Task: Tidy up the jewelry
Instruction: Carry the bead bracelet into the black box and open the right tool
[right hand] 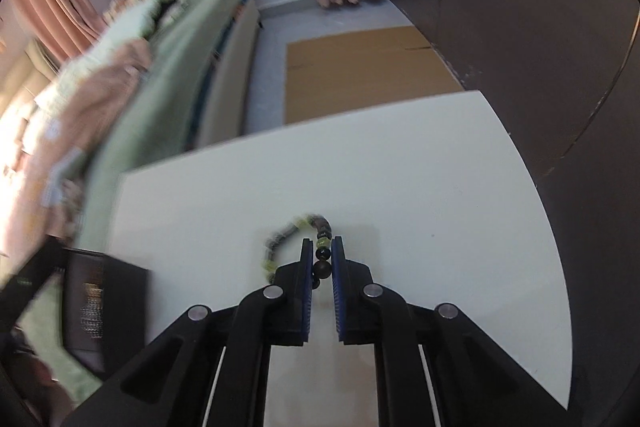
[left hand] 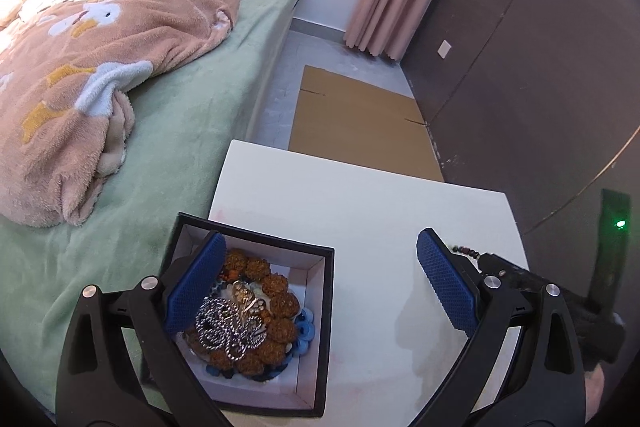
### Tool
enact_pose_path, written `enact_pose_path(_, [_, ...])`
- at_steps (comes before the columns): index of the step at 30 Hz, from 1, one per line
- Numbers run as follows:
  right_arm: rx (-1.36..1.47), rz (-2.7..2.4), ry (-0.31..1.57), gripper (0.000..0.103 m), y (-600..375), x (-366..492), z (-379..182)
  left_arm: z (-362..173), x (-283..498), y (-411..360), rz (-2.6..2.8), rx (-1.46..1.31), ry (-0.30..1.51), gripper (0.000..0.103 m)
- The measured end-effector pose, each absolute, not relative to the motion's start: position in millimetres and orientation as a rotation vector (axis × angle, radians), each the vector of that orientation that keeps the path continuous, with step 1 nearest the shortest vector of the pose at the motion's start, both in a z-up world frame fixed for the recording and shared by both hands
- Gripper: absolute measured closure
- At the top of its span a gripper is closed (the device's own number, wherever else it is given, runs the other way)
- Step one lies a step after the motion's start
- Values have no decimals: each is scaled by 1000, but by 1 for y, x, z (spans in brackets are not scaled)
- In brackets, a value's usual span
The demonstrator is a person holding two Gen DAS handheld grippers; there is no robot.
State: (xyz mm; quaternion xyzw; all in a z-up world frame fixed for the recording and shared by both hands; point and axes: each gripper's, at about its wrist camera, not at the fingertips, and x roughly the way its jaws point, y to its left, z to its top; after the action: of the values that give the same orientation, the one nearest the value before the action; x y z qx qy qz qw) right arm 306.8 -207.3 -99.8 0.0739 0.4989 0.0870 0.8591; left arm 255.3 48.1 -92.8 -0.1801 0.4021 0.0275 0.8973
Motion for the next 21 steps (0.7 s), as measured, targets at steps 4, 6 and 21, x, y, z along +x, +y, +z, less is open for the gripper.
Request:
enact_pose_path(4, [220, 244, 1013, 94, -203, 298, -82, -90, 245, 54, 42, -386, 830, 7])
enact_pose_path(6, [251, 279, 984, 94, -200, 294, -71, -90, 241, 58, 37, -394, 835, 7])
enact_pose_path(21, [405, 617, 910, 94, -147, 271, -37, -70, 202, 120, 54, -509, 751, 5])
